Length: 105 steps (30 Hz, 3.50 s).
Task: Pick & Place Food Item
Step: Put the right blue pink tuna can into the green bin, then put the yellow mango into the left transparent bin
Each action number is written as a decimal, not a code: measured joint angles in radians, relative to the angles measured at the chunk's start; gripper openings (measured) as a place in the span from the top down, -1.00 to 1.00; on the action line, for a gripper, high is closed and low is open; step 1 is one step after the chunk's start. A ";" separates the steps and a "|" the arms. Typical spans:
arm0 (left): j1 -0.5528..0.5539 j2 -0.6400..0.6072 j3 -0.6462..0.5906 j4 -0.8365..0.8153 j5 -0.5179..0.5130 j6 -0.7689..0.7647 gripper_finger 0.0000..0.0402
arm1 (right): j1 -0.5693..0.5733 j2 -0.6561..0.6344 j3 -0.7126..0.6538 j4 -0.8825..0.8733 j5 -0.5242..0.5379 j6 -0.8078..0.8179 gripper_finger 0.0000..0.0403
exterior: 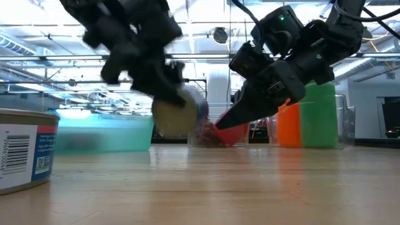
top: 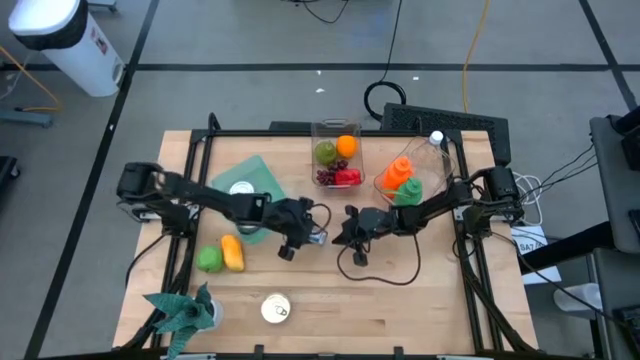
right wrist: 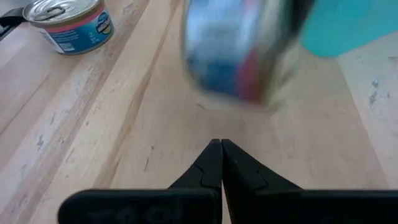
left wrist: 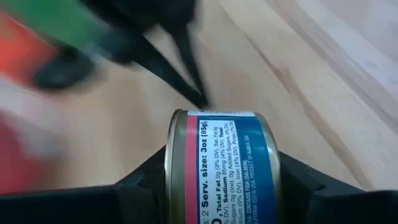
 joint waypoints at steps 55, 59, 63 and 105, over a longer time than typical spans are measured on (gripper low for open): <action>0.136 0.004 0.004 -1.141 -0.792 -0.973 -0.19 | 0.001 0.000 0.000 -0.026 -0.002 0.016 1.00; 0.134 0.002 0.004 -1.144 -0.718 -0.944 -0.59 | 0.001 0.000 0.000 -0.026 -0.002 0.017 1.00; 0.131 0.001 0.004 -1.148 -0.713 -0.935 -0.78 | 0.001 0.000 0.000 -0.026 -0.002 0.016 1.00; -0.179 -0.550 0.065 -0.836 -0.622 -0.910 0.93 | 0.001 0.000 0.000 -0.026 -0.004 0.010 1.00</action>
